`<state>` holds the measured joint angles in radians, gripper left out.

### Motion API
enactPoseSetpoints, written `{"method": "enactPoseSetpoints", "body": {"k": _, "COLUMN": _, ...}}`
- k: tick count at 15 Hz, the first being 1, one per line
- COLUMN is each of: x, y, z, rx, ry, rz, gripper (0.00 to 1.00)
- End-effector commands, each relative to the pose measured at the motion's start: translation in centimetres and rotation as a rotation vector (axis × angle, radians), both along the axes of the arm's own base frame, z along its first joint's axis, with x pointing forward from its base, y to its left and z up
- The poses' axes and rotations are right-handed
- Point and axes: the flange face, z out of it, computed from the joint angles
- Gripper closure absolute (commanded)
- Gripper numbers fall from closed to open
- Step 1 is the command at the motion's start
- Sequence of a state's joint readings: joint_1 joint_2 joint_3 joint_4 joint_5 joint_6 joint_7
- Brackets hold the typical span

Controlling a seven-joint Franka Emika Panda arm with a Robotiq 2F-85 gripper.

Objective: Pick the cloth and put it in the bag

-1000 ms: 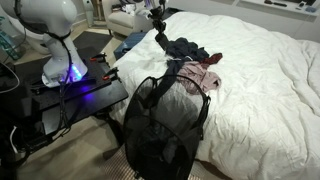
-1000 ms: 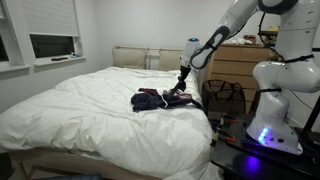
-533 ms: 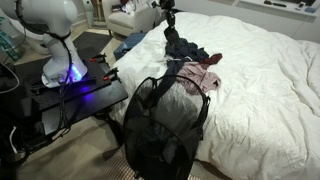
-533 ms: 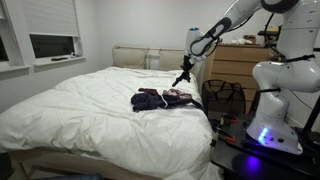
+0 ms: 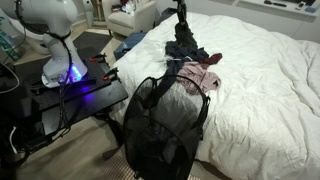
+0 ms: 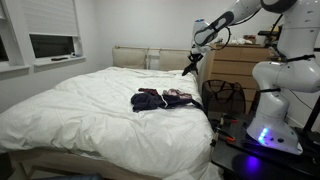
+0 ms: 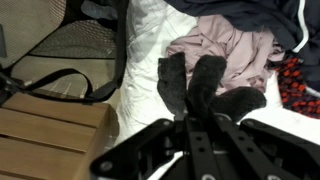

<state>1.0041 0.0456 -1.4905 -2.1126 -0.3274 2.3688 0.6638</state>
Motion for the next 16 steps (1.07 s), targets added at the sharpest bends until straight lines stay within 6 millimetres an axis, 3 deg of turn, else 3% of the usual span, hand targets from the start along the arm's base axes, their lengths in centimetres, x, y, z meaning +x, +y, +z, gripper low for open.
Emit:
{"method": "enactPoseSetpoints", "body": {"k": 1, "x": -1.6, "y": -4.3, "z": 2.6, "rx": 0.004, "ry": -0.049, "rz": -0.198, "gripper": 0.98}}
{"method": "enactPoseSetpoints", "body": {"k": 6, "x": -5.8, "y": -10.6, "z": 5.3, "rx": 0.024, "ry": -0.116, "rz": -0.461, "gripper": 0.98}}
{"method": "enactPoseSetpoints", "body": {"k": 9, "x": -8.3, "y": -13.0, "z": 6.7, "rx": 0.056, "ry": -0.168, "rz": -0.609, "gripper": 0.98}}
{"method": "enactPoseSetpoints", "body": {"k": 12, "x": -11.9, "y": -15.0, "z": 7.4, "rx": 0.109, "ry": -0.2, "rz": -0.753, "gripper": 0.98}}
{"method": "enactPoseSetpoints", "body": {"k": 16, "x": -17.0, "y": -15.9, "z": 8.2, "rx": 0.168, "ry": -0.212, "rz": -0.964, "gripper": 0.98}}
